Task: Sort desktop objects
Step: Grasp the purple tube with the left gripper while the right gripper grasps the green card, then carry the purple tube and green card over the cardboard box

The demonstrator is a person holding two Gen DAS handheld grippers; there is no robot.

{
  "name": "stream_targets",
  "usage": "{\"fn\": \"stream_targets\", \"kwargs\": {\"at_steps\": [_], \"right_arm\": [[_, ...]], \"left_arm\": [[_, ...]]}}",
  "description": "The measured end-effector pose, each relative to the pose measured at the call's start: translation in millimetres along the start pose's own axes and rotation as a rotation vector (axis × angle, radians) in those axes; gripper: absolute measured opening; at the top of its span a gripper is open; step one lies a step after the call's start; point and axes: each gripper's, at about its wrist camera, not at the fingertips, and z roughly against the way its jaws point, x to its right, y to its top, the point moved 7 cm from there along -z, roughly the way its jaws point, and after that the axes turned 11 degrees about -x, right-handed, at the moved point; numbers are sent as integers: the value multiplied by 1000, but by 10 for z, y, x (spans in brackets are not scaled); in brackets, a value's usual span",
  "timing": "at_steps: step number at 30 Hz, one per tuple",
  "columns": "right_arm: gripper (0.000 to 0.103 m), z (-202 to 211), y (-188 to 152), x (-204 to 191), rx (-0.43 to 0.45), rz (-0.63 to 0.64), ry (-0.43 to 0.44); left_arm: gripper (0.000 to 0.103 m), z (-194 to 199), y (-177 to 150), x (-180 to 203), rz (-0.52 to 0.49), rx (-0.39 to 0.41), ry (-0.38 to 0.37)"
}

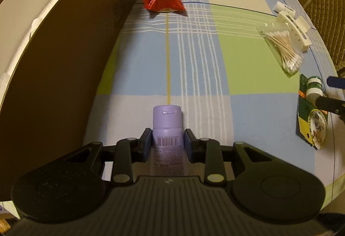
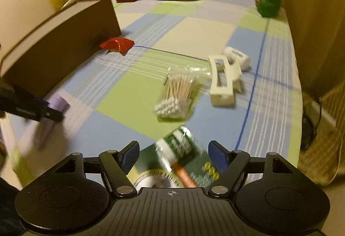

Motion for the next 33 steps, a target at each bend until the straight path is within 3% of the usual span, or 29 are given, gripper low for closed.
{"fn": "stream_targets", "kwargs": {"at_steps": [2, 3, 4, 6, 8, 11, 19, 33], "right_arm": [[74, -49, 11, -15, 11, 67, -12], [68, -69, 11, -22, 16, 95, -14], [48, -103, 5, -27, 9, 118, -13], [45, -180, -22, -33, -18, 148, -11], [35, -241, -79, -39, -34, 158, -18], [34, -226, -146, -77, -25, 153, -29], [34, 13, -280, -60, -6, 43, -5], [34, 362, 81, -248, 119, 76, 17]], "left_arm": [[27, 14, -7, -2, -5, 8, 1], [28, 10, -10, 8, -13, 12, 4], [31, 10, -13, 19, -22, 17, 5], [33, -1, -48, 12, -26, 25, 0], [34, -2, -60, 20, -37, 37, 0], [26, 6, -76, 25, -50, 44, -3], [26, 248, -129, 111, -102, 71, -17], [26, 1334, -94, 155, -132, 314, 1]]}}
